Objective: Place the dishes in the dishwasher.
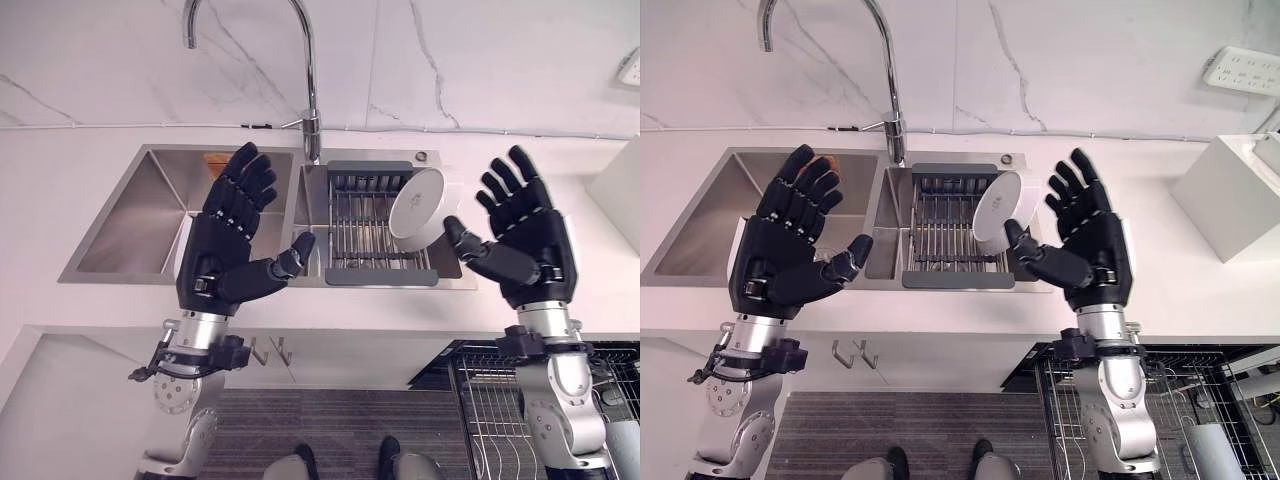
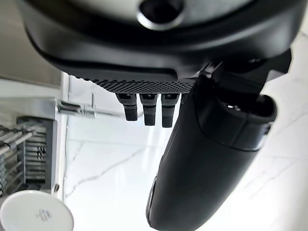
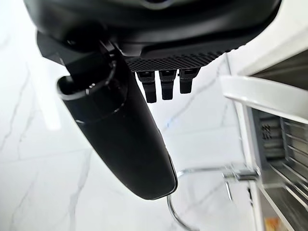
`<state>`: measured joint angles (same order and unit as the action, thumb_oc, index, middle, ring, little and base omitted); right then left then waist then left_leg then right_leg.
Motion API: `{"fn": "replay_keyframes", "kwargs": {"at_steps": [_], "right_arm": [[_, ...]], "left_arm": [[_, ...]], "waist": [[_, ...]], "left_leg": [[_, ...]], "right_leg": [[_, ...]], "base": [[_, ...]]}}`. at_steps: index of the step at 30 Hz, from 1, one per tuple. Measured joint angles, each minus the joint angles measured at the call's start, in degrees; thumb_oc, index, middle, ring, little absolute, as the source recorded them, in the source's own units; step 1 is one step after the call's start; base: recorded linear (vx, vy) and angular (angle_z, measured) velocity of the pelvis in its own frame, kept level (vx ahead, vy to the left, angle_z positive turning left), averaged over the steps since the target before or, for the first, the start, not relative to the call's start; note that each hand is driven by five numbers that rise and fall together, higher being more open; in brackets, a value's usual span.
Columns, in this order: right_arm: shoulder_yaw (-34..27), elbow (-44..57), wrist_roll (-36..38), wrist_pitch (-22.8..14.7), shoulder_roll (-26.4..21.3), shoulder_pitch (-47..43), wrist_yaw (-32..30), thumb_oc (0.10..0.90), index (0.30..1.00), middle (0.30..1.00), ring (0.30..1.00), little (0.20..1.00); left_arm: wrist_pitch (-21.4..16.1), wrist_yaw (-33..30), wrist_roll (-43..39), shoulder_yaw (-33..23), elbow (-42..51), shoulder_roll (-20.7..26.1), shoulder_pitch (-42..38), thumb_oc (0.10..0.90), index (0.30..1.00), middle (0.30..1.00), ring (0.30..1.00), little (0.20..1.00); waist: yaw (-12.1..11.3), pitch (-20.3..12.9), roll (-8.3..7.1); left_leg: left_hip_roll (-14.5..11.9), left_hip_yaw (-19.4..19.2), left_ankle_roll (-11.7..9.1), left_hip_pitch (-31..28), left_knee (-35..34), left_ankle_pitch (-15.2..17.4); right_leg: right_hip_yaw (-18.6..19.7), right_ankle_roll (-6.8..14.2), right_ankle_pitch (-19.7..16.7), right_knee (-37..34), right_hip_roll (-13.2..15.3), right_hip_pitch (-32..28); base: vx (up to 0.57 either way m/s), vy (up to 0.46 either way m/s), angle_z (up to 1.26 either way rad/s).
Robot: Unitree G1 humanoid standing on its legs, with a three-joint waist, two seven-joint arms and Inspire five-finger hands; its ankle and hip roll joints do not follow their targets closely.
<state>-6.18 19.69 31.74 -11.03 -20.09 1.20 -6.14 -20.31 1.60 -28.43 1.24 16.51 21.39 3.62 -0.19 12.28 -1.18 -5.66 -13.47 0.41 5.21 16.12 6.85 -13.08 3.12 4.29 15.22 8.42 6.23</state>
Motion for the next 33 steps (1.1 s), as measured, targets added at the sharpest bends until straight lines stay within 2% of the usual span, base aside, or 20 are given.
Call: {"fn": "replay_keyframes", "kwargs": {"at_steps": [4, 10, 11, 16, 18, 21, 33], "right_arm": [[-1.77, 0.0, 0.22, -1.17, -1.14, -0.02, -1.28, 0.8, 0.9, 0.9, 0.9, 0.9], [-1.8, -0.31, 1.86, -1.45, -1.19, -0.17, -1.73, 0.8, 0.9, 0.9, 0.9, 0.9], [-1.76, -1.1, 2.27, -0.76, -1.21, -0.39, -1.59, 0.8, 0.9, 0.9, 0.9, 0.9], [-1.32, -8.97, 4.55, 5.24, -1.37, -2.47, -1.4, 0.8, 0.9, 0.9, 0.9, 0.9], [-1.28, -11.92, 8.0, 9.68, -1.39, -2.65, -1.61, 0.8, 0.9, 0.9, 0.9, 0.9], [-1.12, -15.44, 11.45, 12.65, -1.34, -3.2, -2.22, 0.8, 0.9, 0.9, 0.9, 0.9], [-1.1, -15.48, 11.76, 12.9, -0.93, -4.42, -4.38, 0.8, 0.9, 0.9, 0.9, 0.9]], "left_arm": [[-0.05, -0.31, 0.45, -2.95, -0.77, 0.04, 1.61, 0.8, 0.9, 0.9, 0.9, 0.9], [-1.36, -1.26, 2.34, -3.19, -0.8, 0.07, 1.74, 0.8, 0.9, 0.9, 0.9, 0.9], [-2.36, -1.32, 2.3, -3.2, -0.79, 0.19, 1.65, 0.8, 0.9, 0.9, 0.9, 0.9], [-2.72, -1.38, 2.26, -3.01, -0.8, 0.26, -0.22, 0.8, 0.9, 0.9, 0.9, 0.9], [-3.44, -2.28, 2.33, -2.9, -0.79, 0.28, -0.5, 0.8, 0.9, 0.9, 0.9, 0.9], [-3.58, -3.9, 2.27, -2.32, -0.85, 0.35, -0.83, 0.8, 0.9, 0.9, 0.9, 0.9], [-3.58, -4.98, 2.26, -0.82, -0.89, 0.35, -0.79, 0.8, 0.9, 0.9, 0.9, 0.9]], "waist": [[-0.17, 0.0, -0.11], [-0.15, -0.02, -0.33], [-0.15, -0.06, -0.4], [-0.2, -0.49, -1.08], [-0.16, -0.69, -1.31], [-0.11, -0.71, -1.27], [-0.06, -1.13, -0.57]], "left_leg": [[-0.02, 0.04, 0.0, 0.0, 0.0, 0.0], [-0.11, 0.57, -0.06, -0.01, 0.09, 0.05], [-0.12, 0.63, -0.07, -0.02, 0.16, 0.05], [-0.23, 0.84, -0.11, 0.14, 0.6, 0.11], [-0.24, 0.86, -0.12, 0.17, 0.64, 0.12], [-0.25, 0.84, -0.11, 0.16, 0.79, 0.11], [-0.33, 0.51, -0.11, -0.09, 0.73, 0.1]], "right_leg": [[-0.02, -0.01, -0.01, -0.08, -0.05, -0.09], [-0.21, -0.01, 0.0, -0.28, -0.11, -0.63], [-0.23, -0.01, 0.0, -0.27, -0.13, -0.67], [-0.41, -0.03, 0.01, -0.16, -0.16, -0.75], [-0.45, -0.03, 0.01, -0.17, -0.15, -0.76], [-0.44, -0.06, -0.01, -0.14, -0.15, -0.75], [-0.12, -0.26, -0.16, -0.1, -0.24, -0.8]], "base": [[0.0, 0.0, 0.0], [0.0, -0.003, 0.04], [0.0, 0.0, 0.0], [0.0, 0.0, 0.0], [0.0, 0.0, 0.0], [0.0, 0.0, 0.0], [0.0, 0.0, 0.0]]}}
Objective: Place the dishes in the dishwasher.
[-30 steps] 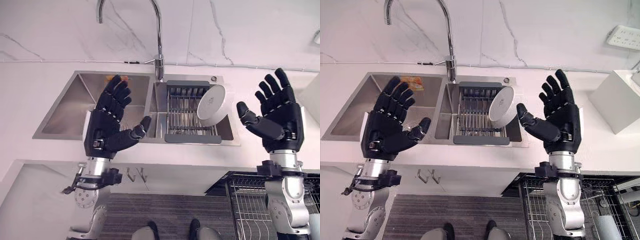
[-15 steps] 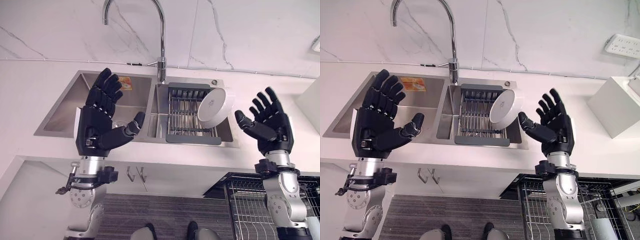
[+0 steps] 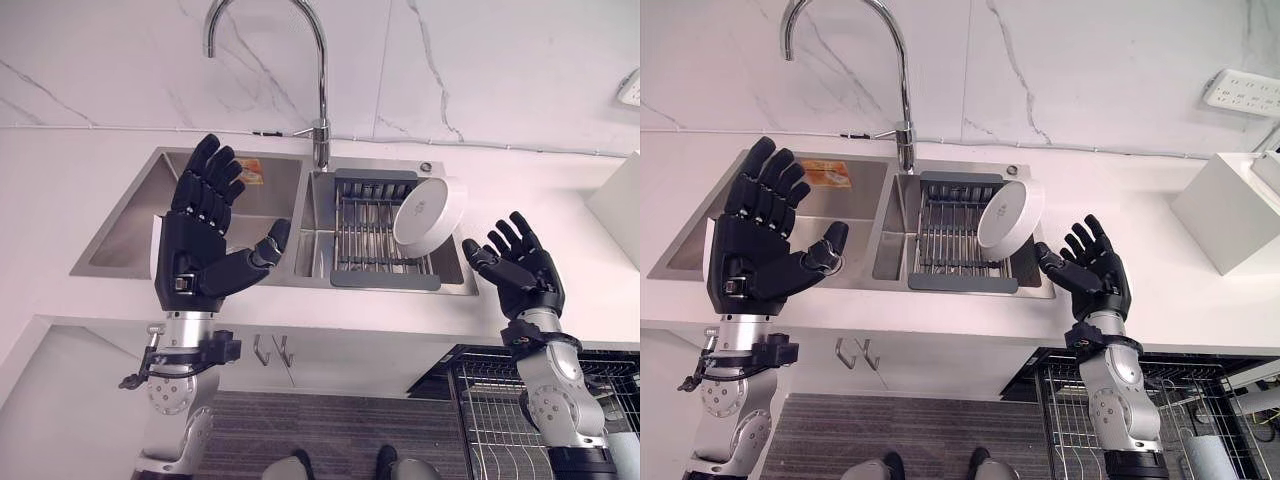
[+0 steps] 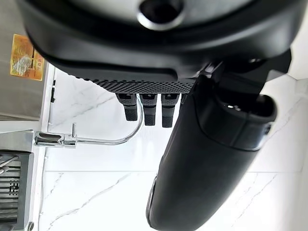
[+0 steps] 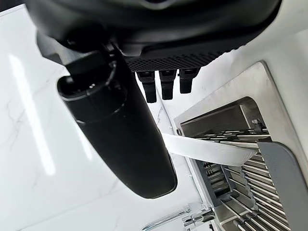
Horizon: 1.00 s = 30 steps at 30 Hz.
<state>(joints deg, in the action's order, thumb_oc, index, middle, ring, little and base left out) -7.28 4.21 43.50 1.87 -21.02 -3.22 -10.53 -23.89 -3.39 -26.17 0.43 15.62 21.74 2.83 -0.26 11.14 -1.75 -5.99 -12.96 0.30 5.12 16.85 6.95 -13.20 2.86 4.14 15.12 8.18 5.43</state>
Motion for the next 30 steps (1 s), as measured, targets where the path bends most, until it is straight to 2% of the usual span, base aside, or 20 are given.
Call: {"fn": "replay_keyframes", "kwargs": {"at_steps": [3, 12, 16, 30], "right_arm": [[0.01, -0.01, 0.13, 0.0, 0.0, 0.0, 0.04, 0.8, 0.9, 0.9, 0.9, 0.9], [1.03, -2.94, 8.88, 1.3, 0.42, -0.72, 2.95, 0.8, 0.9, 0.9, 0.9, 0.9], [1.13, -2.96, 10.98, 1.59, 0.31, -0.88, 3.36, 0.8, 0.9, 0.9, 0.9, 0.9], [1.52, -4.8, 12.99, 2.95, 0.24, -2.13, 4.8, 0.8, 0.9, 0.9, 0.9, 0.9]], "left_arm": [[0.03, 0.32, -0.01, 0.0, 0.0, 0.0, 0.0, 0.8, 0.9, 0.9, 0.9, 0.9], [1.22, 2.75, 0.01, 0.42, -2.58, 0.01, 0.01, 0.8, 0.9, 0.9, 0.9, 0.9], [1.35, 2.79, 0.04, 0.46, -2.75, 0.52, 0.01, 0.8, 0.9, 0.9, 0.9, 0.9], [2.49, 2.83, 0.1, 0.43, -2.9, 2.29, 0.06, 0.8, 0.9, 0.9, 0.9, 0.9]], "waist": [[-0.04, -0.02, 0.04], [-0.18, -0.73, 0.53], [-1.28, -0.79, 0.53], [-1.65, -0.91, 0.34]], "left_leg": [[0.0, -0.03, 0.0, 0.0, 0.03, 0.0], [-0.01, 0.15, 0.0, 0.02, 0.07, -0.01], [-0.01, 0.32, 0.0, 0.04, 0.11, -0.02], [0.02, 0.92, -0.01, 0.05, 0.23, -0.01]], "right_leg": [[0.03, -0.03, -0.02, 0.01, 0.01, 0.0], [-0.2, -0.07, -0.05, 0.02, 0.02, -0.12], [-0.53, -0.07, -0.05, 0.02, 0.04, -0.25], [-1.41, -0.07, -0.01, -0.17, 0.12, -0.81]], "base": [[0.0, 0.0, 0.0], [-0.01, -0.005, 0.0], [-0.01, -0.001, 0.01], [-0.01, -0.003, 0.02]]}}
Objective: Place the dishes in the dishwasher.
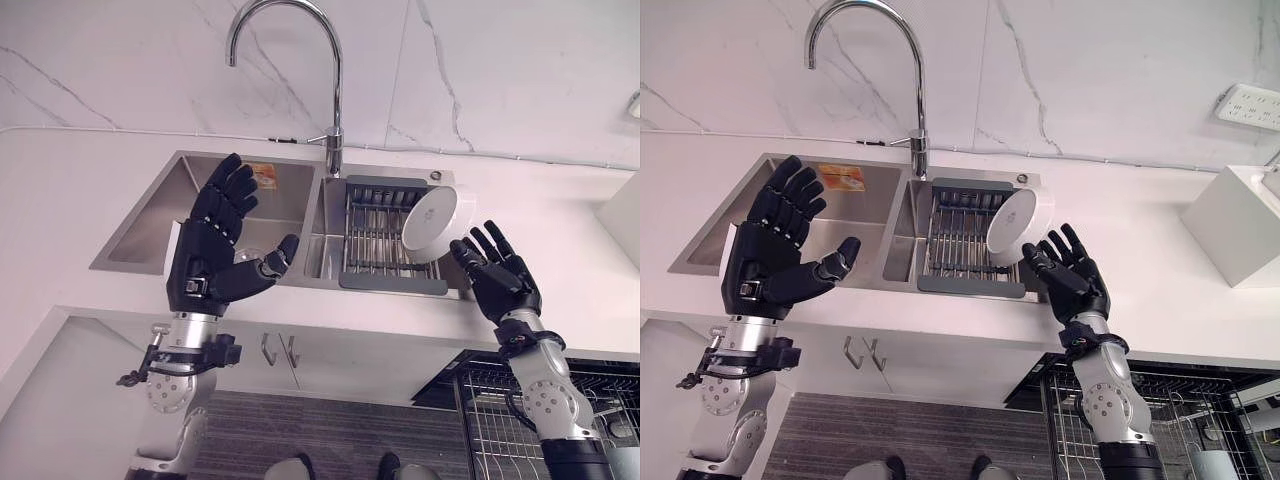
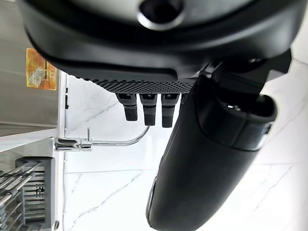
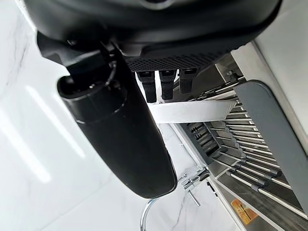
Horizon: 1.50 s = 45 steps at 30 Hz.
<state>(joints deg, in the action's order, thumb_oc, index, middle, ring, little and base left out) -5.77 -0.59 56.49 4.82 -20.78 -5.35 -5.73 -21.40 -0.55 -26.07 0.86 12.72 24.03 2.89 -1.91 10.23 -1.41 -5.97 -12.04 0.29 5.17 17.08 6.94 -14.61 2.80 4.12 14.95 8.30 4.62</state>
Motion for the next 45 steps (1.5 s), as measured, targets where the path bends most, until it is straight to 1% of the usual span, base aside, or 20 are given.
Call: {"fn": "replay_keyframes", "kwargs": {"at_steps": [12, 15, 20, 22, 35, 42, 45], "right_arm": [[-0.02, -0.16, 0.05, 0.01, 0.01, 0.0, -0.03, 0.8, 0.9, 0.9, 0.9, 0.9], [-0.04, -0.37, 2.27, 0.01, 0.01, -0.01, -0.03, 0.8, 0.9, 0.9, 0.9, 0.9], [-0.04, -2.75, 3.06, 0.0, -0.06, -0.89, 0.02, 0.8, 0.9, 0.9, 0.9, 0.9], [-0.07, -3.88, 4.53, 0.03, -0.4, -1.61, 0.06, 0.8, 0.9, 0.9, 0.9, 0.9], [-0.15, -7.14, 5.63, 0.32, -2.43, -3.71, 0.27, 0.8, 0.9, 0.9, 0.9, 0.9], [-0.15, -7.27, 5.62, 0.64, -2.64, -3.78, 0.27, 0.8, 0.9, 0.9, 0.9, 0.9], [-0.15, -7.42, 6.69, 1.64, -3.62, -3.91, 0.27, 0.8, 0.9, 0.9, 0.9, 0.9]], "left_arm": [[0.25, -0.02, 0.02, 0.0, -0.84, 0.0, 0.0, 0.8, 0.9, 0.9, 0.9, 0.9], [0.29, 0.0, 0.01, 0.01, -0.84, 0.0, 0.0, 0.8, 0.9, 0.9, 0.9, 0.9], [0.3, -0.01, 0.01, 0.02, -0.91, 0.0, 0.0, 0.8, 0.9, 0.9, 0.9, 0.9], [0.31, 0.01, -0.01, 0.08, -0.97, 0.0, 0.0, 0.8, 0.9, 0.9, 0.9, 0.9], [1.36, 0.03, -0.05, 0.23, -0.99, 0.05, -0.01, 0.8, 0.9, 0.9, 0.9, 0.9], [1.46, 0.62, -0.06, 1.71, -1.05, 1.84, -0.01, 0.8, 0.9, 0.9, 0.9, 0.9], [1.52, 1.09, -0.06, 1.71, -1.1, 1.93, -0.02, 0.8, 0.9, 0.9, 0.9, 0.9]], "waist": [[0.06, 0.0, 0.0], [0.03, 0.0, 0.0], [-0.02, 0.0, 0.0], [-0.01, 0.0, 0.0], [-0.14, -0.01, 0.02], [-0.09, -0.01, 0.02], [-0.16, -0.01, 0.02]], "left_leg": [[0.0, 0.01, 0.0, 0.04, 0.0, 0.01], [0.0, 0.03, 0.0, 0.04, -0.01, 0.0], [0.01, 0.04, 0.0, 0.04, 0.02, 0.0], [0.01, 0.06, 0.0, 0.03, 0.04, 0.0], [0.05, 0.93, -0.04, 0.13, 0.05, -0.02], [0.05, 1.1, -0.05, 0.0, 0.0, -0.02], [0.07, 1.16, -0.05, -0.07, -0.02, -0.02]], "right_leg": [[0.0, 0.0, 0.01, 0.0, 0.01, 0.01], [0.03, -0.01, 0.01, 0.01, 0.01, -0.01], [0.01, -0.01, 0.01, 0.01, 0.02, -0.04], [0.0, -0.01, 0.01, 0.03, 0.03, -0.08], [-0.54, -0.34, 0.26, 0.11, 0.06, -0.43], [-0.74, -0.34, 0.31, 0.06, 0.05, -0.68], [-0.79, -0.33, 0.33, 0.05, 0.06, -0.79]], "base": [[0.0, 0.0, 0.0], [0.0, 0.0, 0.0], [0.0, 0.0, 0.0], [0.0, 0.0, 0.0], [0.0, -0.001, 0.02], [0.0, 0.0, 0.0], [0.0, 0.0, 0.0]]}}
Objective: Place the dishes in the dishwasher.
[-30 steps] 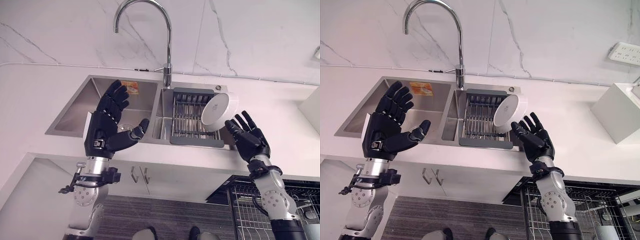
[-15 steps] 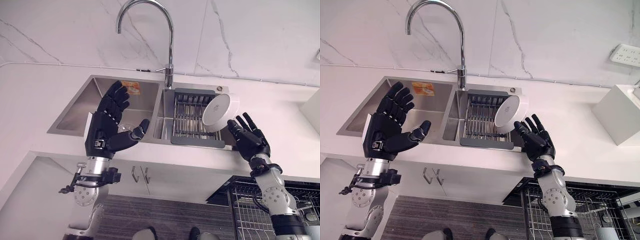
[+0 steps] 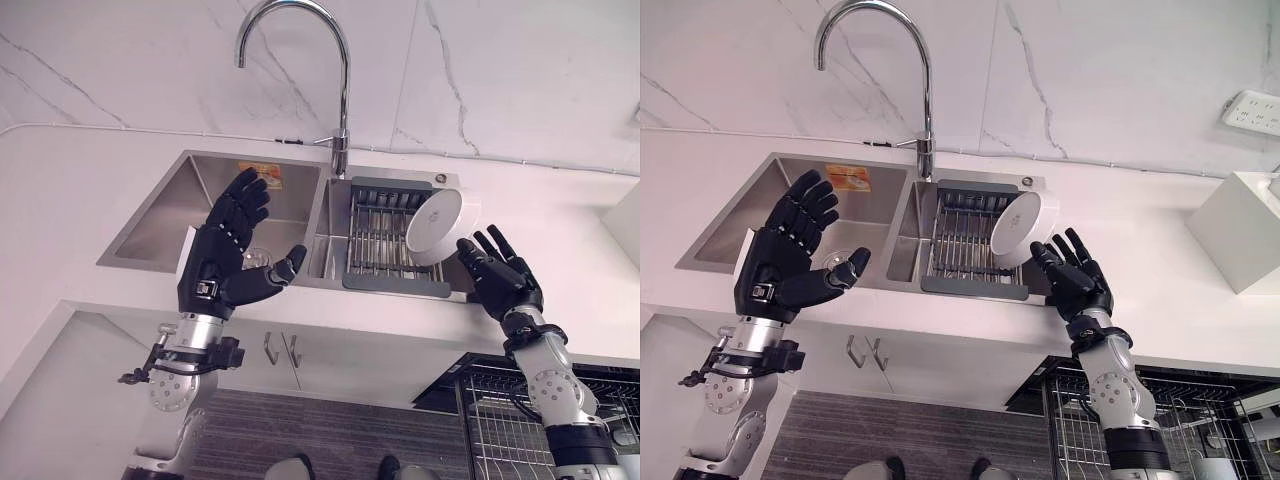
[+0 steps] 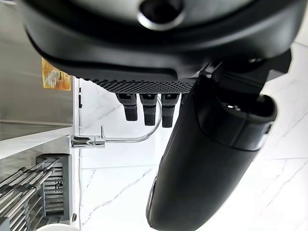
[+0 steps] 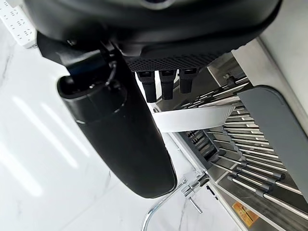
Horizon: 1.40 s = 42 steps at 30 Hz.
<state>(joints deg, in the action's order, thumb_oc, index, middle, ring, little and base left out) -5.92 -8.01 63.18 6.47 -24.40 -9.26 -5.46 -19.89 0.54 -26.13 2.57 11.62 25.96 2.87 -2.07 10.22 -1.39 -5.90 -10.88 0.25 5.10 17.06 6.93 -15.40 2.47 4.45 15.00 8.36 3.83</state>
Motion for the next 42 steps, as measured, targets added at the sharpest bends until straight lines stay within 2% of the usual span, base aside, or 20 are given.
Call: {"fn": "replay_keyframes", "kwargs": {"at_steps": [8, 12, 27, 42], "right_arm": [[-0.07, -3.66, 0.05, 1.46, -1.54, -2.5, 0.17, 0.8, 0.9, 0.9, 0.9, 0.9], [-0.12, -4.47, 0.07, 2.07, -3.19, -2.79, 0.27, 0.8, 0.9, 0.9, 0.9, 0.9], [-0.35, -6.85, 0.05, 4.35, -4.19, -5.6, 0.64, 0.8, 0.9, 0.9, 0.9, 0.9], [0.16, -13.93, 0.0, 5.88, -7.61, -10.26, -0.08, 0.8, 0.9, 0.9, 0.9, 0.9]], "left_arm": [[0.06, 0.04, -0.01, 0.01, -0.62, 0.04, -0.04, 0.8, 0.9, 0.9, 0.9, 0.9], [0.06, 0.08, -0.05, 0.02, -0.77, 0.07, -0.04, 0.8, 0.9, 0.9, 0.9, 0.9], [0.13, 0.0, -0.09, 0.09, -0.89, 0.25, -0.06, 0.8, 0.9, 0.9, 0.9, 0.9], [2.34, 0.07, -0.52, 2.41, -2.69, 2.48, -2.2, 0.8, 0.9, 0.9, 0.9, 0.9]], "waist": [[-0.32, -0.01, 0.02], [-1.22, -0.01, 0.01], [-1.51, -0.02, -0.02], [-2.92, 0.0, -0.2]], "left_leg": [[-0.01, 0.14, -0.03, -0.1, 0.01, -0.01], [-0.02, 0.24, -0.04, -0.1, 0.01, -0.01], [0.0, 0.31, -0.04, -0.12, 0.04, -0.02], [0.08, 0.75, -0.08, -0.17, 0.07, -0.06]], "right_leg": [[-0.16, -0.09, 0.26, 0.05, 0.0, -0.17], [-0.35, -0.05, 0.24, 0.04, 0.0, -0.28], [-0.41, -0.05, 0.25, 0.11, 0.0, -0.36], [-0.84, -0.04, 0.25, 0.04, 0.04, -0.73]], "base": [[0.0, 0.0, 0.0], [0.0, 0.0, 0.0], [0.0, 0.0, 0.0], [0.0, 0.0, 0.01]]}}
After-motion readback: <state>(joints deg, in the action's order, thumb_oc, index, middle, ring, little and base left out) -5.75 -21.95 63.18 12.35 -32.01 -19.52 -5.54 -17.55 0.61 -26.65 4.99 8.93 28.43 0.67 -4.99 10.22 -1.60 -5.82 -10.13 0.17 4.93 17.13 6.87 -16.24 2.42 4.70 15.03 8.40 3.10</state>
